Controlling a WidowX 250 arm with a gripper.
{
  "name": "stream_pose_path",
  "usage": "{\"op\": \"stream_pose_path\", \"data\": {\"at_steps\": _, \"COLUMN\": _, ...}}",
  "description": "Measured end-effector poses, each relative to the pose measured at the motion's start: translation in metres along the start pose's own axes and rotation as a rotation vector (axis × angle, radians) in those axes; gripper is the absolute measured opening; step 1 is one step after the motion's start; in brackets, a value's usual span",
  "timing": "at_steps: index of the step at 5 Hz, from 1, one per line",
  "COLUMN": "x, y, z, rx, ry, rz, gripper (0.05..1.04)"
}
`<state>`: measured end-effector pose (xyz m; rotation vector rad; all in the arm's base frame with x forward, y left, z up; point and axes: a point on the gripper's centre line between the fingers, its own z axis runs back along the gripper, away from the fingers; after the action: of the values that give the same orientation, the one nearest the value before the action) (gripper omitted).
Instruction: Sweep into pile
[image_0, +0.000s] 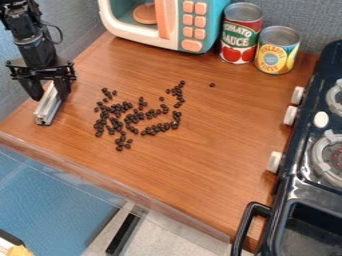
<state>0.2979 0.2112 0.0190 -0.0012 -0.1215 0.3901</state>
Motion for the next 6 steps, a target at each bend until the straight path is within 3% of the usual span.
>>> {"op": "stream_pose_path", "data": {"at_steps": 1, "x": -0.001, "y": 0.001, "z": 0.000, "rx": -0.014, "ry": 0.002, "rz": 0.014, "gripper": 0.384}}
{"op": "stream_pose_path", "data": {"at_steps": 2, "x": -0.004, "y": -0.007, "z": 0.003, "rx": -0.065, "ry": 0.034, "rz": 0.033, "gripper": 0.372}}
{"op": "stream_pose_path", "data": {"at_steps": 3, "x": 0.002, "y": -0.024, "z": 0.033, "rx": -0.116, "ry": -0.012, "rz": 0.055, "gripper": 0.372}}
{"op": "stream_pose_path", "data": {"at_steps": 4, "x": 0.001, "y": -0.064, "z": 0.068, "rx": -0.165, "ry": -0.062, "rz": 0.016, "gripper": 0.372}}
{"op": "stream_pose_path", "data": {"at_steps": 5, "x": -0.005, "y": -0.108, "z": 0.086, "rx": -0.210, "ry": -0.061, "rz": -0.016, "gripper": 0.372}}
{"op": "stream_pose_path", "data": {"at_steps": 6, "x": -0.013, "y": -0.155, "z": 0.088, "rx": -0.217, "ry": -0.016, "rz": -0.049, "gripper": 0.372}}
